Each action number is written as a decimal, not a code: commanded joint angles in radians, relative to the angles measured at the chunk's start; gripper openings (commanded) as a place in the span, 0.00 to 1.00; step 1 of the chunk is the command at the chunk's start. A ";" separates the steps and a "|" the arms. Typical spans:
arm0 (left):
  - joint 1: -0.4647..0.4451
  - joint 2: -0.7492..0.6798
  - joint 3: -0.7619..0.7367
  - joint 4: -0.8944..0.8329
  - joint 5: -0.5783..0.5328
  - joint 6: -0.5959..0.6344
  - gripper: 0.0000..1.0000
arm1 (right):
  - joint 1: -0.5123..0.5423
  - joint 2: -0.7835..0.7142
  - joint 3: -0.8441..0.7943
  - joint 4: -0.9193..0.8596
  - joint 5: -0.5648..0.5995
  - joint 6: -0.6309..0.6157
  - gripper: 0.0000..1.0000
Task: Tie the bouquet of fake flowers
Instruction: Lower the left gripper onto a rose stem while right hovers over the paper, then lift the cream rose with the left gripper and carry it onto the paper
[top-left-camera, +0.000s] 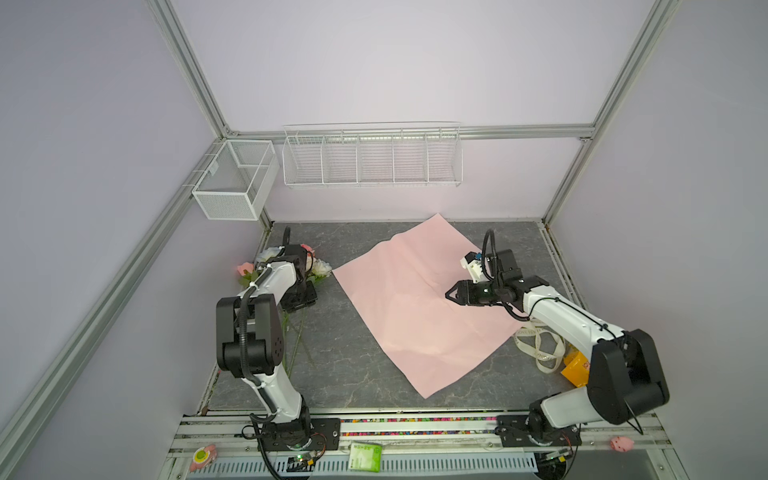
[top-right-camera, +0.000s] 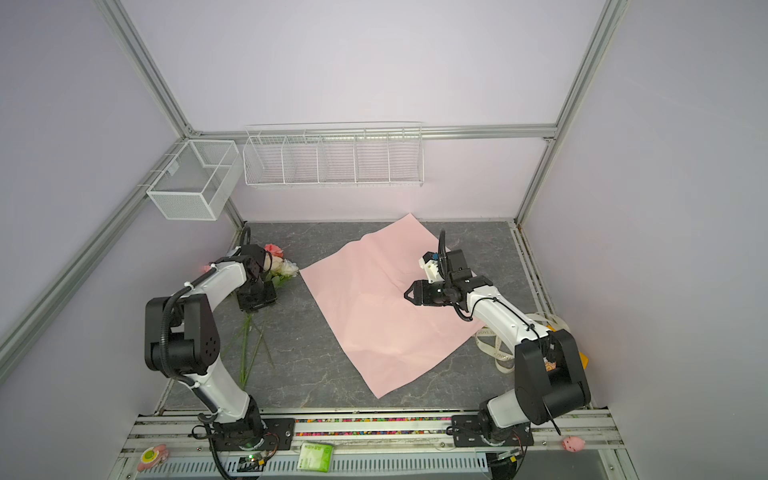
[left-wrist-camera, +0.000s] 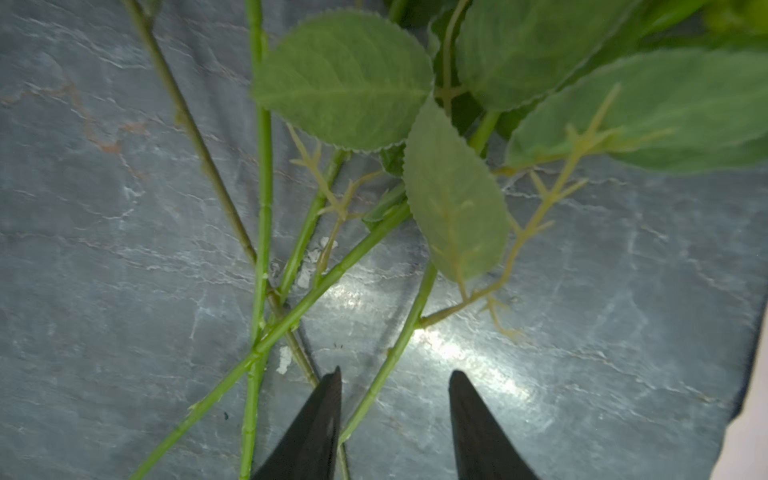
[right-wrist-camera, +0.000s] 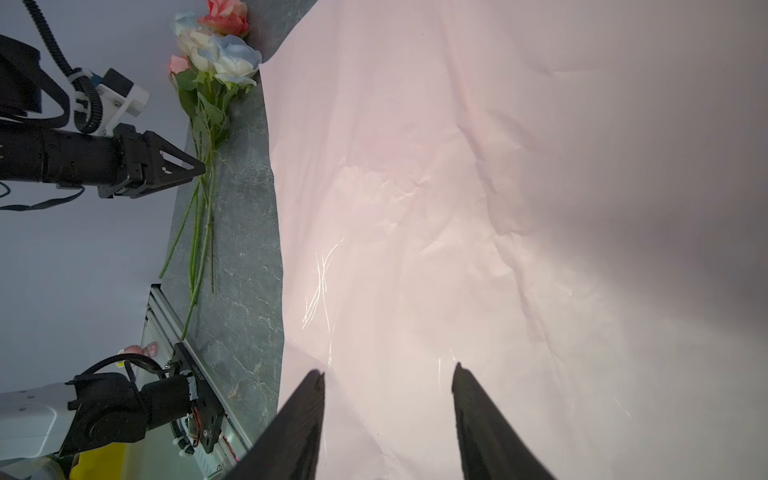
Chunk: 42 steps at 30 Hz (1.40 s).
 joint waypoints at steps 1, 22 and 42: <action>0.004 0.040 0.046 -0.063 0.010 0.032 0.39 | 0.010 0.014 0.023 0.025 -0.017 0.011 0.53; -0.030 -0.037 0.073 -0.176 0.217 0.116 0.00 | 0.013 0.019 0.006 0.054 0.007 0.036 0.54; -0.446 0.108 0.536 0.008 0.753 -0.126 0.00 | -0.087 -0.075 -0.089 -0.005 0.225 0.123 0.54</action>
